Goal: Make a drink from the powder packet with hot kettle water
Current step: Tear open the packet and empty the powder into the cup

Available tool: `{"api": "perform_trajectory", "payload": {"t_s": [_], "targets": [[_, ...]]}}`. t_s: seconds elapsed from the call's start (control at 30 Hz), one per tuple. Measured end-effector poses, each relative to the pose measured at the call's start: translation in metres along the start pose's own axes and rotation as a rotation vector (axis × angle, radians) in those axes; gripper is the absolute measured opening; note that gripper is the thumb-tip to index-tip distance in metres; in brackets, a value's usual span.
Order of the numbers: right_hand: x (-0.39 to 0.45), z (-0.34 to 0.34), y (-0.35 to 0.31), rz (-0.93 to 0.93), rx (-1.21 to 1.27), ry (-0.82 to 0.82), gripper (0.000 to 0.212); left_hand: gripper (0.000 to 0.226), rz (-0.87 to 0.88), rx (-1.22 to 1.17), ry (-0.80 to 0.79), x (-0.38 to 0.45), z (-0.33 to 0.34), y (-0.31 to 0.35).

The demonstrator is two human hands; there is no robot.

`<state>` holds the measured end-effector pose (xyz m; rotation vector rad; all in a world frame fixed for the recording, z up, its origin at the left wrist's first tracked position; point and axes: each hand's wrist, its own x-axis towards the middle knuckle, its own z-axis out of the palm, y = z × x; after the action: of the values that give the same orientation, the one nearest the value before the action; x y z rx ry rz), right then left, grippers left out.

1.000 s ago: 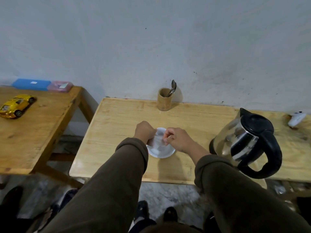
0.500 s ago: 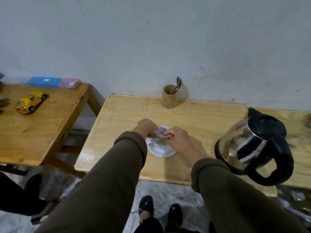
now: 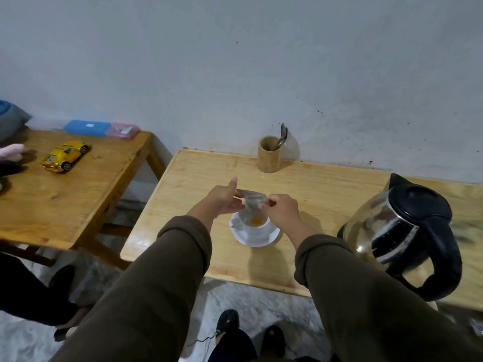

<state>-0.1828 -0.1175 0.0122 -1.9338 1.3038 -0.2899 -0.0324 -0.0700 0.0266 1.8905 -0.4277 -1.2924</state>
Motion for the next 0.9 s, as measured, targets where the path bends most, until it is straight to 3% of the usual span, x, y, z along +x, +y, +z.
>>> {"api": "perform_trajectory", "payload": {"t_s": [0.27, 0.53, 0.7, 0.9], "targets": [[0.004, 0.0, -0.006, 0.091, 0.072, -0.075, 0.017, 0.073, 0.057, 0.01, 0.038, 0.001, 0.003, -0.012], [0.01, 0.007, -0.006, 0.125, 0.061, -0.031, 0.042, 0.068, 0.05, 0.044, 0.091, 0.007, 0.004, -0.016], [0.01, 0.009, -0.004, 0.084, 0.042, -0.003, 0.019, 0.066, 0.062, 0.025, 0.105, 0.009, 0.005, -0.019], [0.011, 0.011, -0.002, 0.104, 0.055, 0.015, 0.032, 0.073, 0.115, 0.014, 0.111, 0.007, 0.006, -0.022]]}}
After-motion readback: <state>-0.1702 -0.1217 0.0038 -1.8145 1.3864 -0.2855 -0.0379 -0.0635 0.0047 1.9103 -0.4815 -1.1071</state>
